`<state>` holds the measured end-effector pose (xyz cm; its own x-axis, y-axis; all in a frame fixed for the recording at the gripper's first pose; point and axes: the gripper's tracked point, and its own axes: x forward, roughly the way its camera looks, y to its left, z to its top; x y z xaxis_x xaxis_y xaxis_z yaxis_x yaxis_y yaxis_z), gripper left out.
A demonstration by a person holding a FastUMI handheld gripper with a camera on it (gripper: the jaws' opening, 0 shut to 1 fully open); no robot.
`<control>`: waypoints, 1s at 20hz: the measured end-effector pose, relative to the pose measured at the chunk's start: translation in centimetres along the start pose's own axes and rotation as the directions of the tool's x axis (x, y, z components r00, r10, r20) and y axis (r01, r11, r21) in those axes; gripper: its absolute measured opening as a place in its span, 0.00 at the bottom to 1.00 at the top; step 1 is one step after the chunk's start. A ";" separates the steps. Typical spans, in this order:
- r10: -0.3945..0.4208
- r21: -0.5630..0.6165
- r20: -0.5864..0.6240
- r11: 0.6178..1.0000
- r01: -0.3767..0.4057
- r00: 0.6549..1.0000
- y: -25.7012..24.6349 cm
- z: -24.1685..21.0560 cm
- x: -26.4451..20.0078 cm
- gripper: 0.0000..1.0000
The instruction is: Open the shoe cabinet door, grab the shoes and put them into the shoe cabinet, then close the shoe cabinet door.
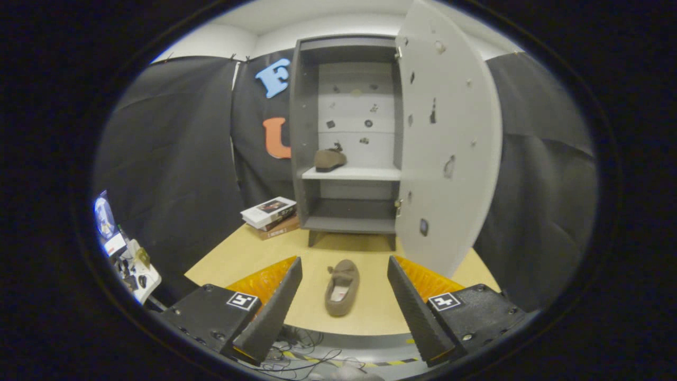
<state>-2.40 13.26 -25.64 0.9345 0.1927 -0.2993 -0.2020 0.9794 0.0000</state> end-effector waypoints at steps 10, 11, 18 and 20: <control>0.037 0.073 -0.219 0.997 -0.021 0.975 1.7 -11.7 17.5 1.00; 0.039 0.081 -0.245 0.997 -0.019 0.969 1.6 -12.7 19.0 1.00; 0.095 0.253 -0.394 0.967 0.008 0.914 1.2 -16.4 26.8 1.00; 0.104 0.244 -0.399 0.970 -0.004 0.911 1.3 -16.2 28.4 1.00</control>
<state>19.16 18.99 -49.60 0.7136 0.2529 -0.6533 -0.1279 0.9639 0.2334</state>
